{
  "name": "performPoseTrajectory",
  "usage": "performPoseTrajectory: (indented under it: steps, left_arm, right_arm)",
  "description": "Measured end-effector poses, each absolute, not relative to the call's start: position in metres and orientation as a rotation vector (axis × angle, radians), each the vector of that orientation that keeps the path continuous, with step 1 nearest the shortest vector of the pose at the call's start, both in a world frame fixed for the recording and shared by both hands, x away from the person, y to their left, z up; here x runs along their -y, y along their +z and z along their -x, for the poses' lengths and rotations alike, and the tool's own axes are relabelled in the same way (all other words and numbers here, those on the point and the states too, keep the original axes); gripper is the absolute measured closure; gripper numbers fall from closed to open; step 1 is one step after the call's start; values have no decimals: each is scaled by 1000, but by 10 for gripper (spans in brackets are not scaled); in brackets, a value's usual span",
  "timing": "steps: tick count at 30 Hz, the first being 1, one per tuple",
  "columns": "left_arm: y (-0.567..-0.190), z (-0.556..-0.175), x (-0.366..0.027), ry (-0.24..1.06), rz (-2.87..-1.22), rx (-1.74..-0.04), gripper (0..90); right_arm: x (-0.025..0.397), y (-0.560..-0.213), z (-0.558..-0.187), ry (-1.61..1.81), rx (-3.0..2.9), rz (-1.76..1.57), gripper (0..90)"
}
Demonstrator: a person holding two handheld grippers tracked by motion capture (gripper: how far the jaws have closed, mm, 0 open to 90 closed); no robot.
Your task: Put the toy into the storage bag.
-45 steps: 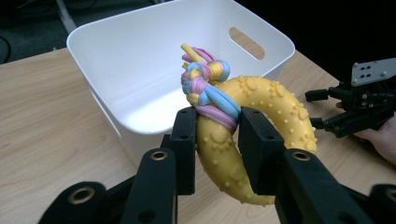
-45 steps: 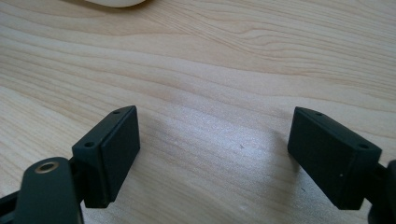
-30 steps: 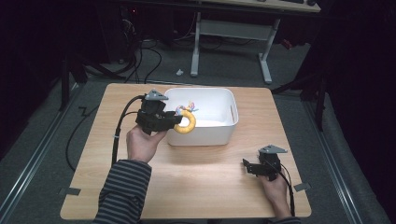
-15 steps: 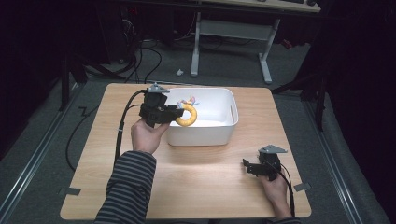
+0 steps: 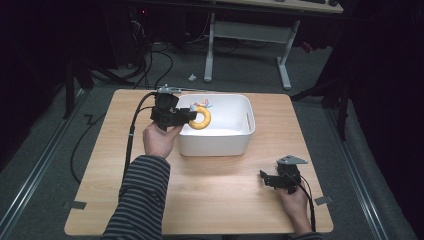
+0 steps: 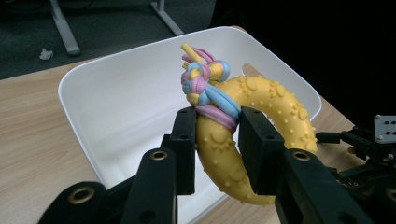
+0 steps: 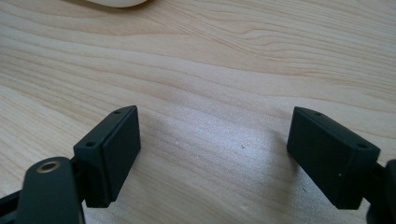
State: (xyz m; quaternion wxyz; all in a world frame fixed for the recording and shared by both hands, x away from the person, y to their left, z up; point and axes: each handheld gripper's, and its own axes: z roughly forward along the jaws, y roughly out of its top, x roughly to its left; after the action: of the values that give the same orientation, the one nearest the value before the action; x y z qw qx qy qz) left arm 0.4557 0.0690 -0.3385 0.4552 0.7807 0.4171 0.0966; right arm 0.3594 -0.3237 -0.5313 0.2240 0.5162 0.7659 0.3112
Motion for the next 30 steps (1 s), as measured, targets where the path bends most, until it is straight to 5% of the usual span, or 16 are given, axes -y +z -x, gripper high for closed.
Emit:
performPoseTrajectory:
  steps: [30]
  left_arm:
    - [-373,-479,-40,291,-2056,-1079,683]
  right_arm:
    - [323,-531,-359,861,-2118,-1423,175]
